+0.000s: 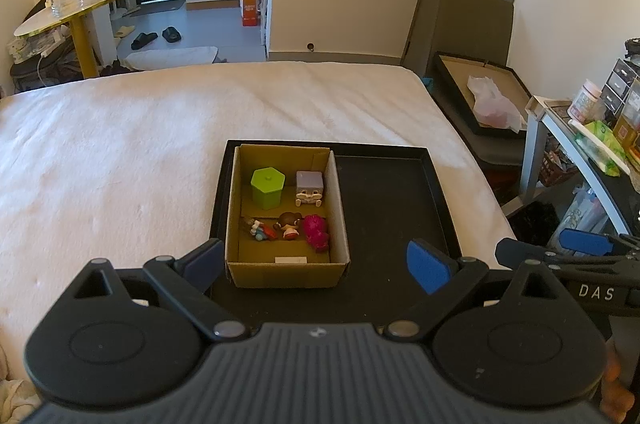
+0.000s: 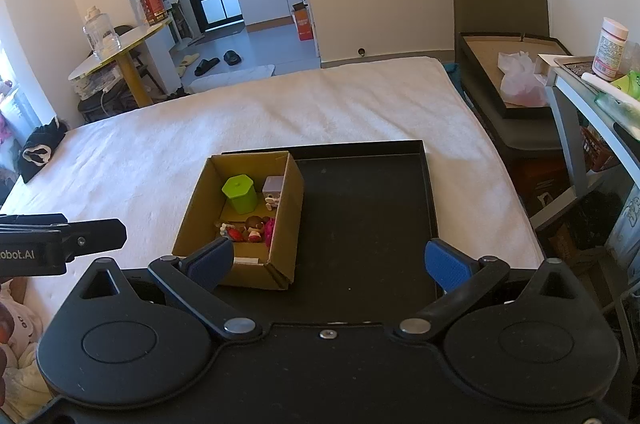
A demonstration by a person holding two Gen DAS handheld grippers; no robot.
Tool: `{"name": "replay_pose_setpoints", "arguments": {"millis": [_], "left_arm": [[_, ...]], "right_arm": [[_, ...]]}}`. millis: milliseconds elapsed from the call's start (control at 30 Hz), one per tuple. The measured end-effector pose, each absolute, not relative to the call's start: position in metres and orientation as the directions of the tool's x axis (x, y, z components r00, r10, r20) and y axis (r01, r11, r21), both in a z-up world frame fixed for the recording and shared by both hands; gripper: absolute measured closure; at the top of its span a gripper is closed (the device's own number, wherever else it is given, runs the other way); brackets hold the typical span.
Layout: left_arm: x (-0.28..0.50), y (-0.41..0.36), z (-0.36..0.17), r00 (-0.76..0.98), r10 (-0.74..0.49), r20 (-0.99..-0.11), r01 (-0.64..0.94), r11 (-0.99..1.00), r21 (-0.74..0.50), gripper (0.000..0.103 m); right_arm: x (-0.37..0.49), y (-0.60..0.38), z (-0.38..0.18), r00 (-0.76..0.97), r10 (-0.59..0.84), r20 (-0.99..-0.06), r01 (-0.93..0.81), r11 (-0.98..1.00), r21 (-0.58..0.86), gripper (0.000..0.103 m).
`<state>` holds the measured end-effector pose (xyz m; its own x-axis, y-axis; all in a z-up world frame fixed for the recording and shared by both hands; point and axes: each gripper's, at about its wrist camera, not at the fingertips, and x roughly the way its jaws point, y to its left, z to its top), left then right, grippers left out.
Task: Organize rigid objects
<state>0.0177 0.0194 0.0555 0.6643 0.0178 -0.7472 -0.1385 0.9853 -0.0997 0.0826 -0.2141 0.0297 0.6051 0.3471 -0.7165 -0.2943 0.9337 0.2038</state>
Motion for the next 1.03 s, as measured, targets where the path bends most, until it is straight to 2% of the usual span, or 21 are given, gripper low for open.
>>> {"name": "replay_pose_setpoints", "arguments": {"millis": [1033], "left_arm": [[0.0193,0.0233,0.047,0.658,0.011,-0.753,-0.143,0.984,-0.11,0.006]], "right_arm": [[0.0853,-0.2102,0.0226,0.597,0.326,-0.733,-0.289,0.94,0.182,0.0]]}}
